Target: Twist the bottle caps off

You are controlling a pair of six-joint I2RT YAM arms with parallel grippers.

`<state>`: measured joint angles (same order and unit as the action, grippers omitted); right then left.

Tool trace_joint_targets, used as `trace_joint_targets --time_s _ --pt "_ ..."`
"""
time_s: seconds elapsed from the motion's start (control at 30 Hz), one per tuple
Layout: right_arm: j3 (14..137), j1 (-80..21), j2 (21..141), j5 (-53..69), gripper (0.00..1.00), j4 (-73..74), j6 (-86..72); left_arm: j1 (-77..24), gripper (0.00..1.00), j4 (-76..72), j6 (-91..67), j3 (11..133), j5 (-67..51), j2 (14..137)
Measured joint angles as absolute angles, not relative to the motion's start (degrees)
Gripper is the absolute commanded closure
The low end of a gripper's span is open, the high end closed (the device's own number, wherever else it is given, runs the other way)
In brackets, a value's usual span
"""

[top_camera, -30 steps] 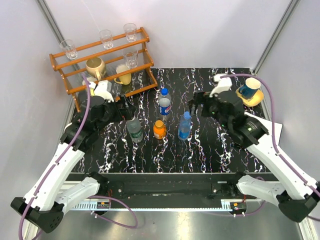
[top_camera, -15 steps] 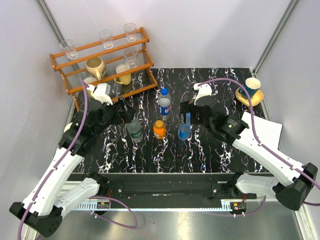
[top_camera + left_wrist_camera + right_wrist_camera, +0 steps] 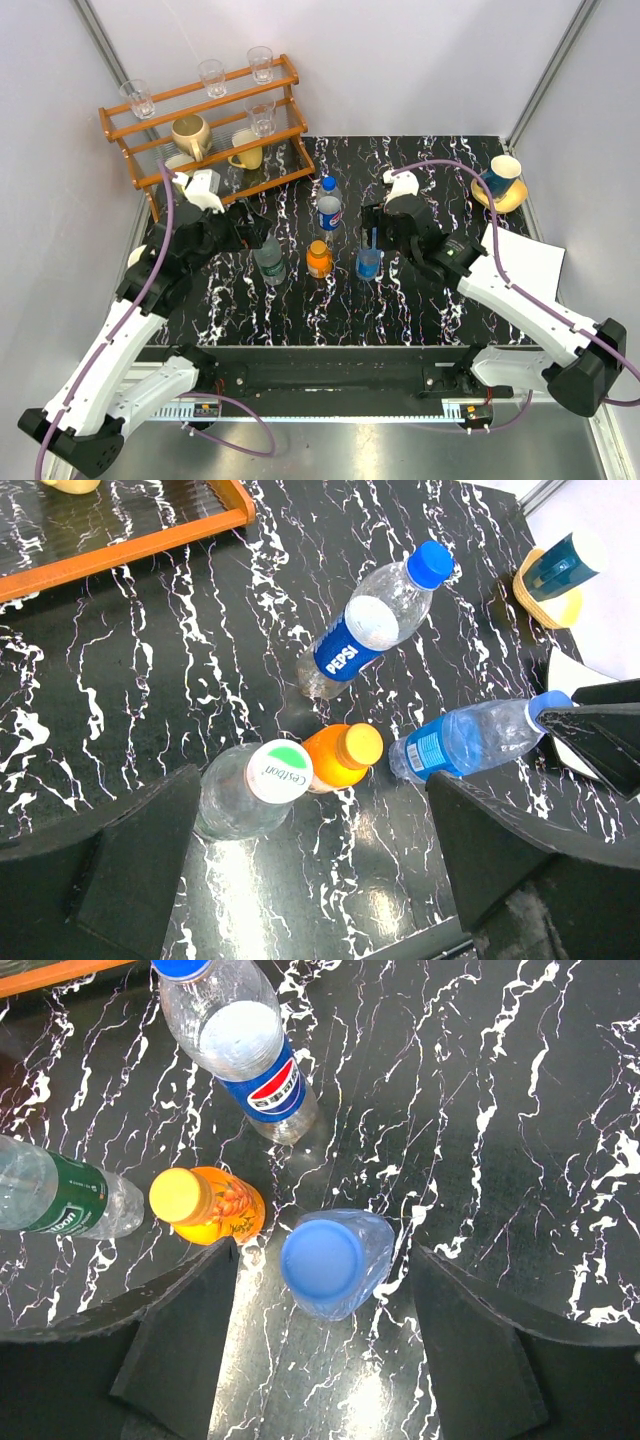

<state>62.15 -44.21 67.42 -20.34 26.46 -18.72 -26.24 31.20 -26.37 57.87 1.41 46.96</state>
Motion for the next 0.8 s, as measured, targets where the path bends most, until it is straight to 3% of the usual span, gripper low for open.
trace_joint_targets --time_s 0.33,0.6,0.8 --pt "61.2 -44.2 68.9 -20.4 0.32 24.3 -19.5 -26.2 0.01 31.1 -26.4 57.5 1.4 46.9" --pt "60.1 -44.2 70.0 -20.5 0.51 23.6 -19.9 -26.2 0.01 31.0 -26.4 56.8 1.4 47.0" --pt "59.8 -44.2 69.9 -21.3 0.55 23.3 -20.0 -26.2 0.01 31.0 -26.4 56.6 1.4 47.1"
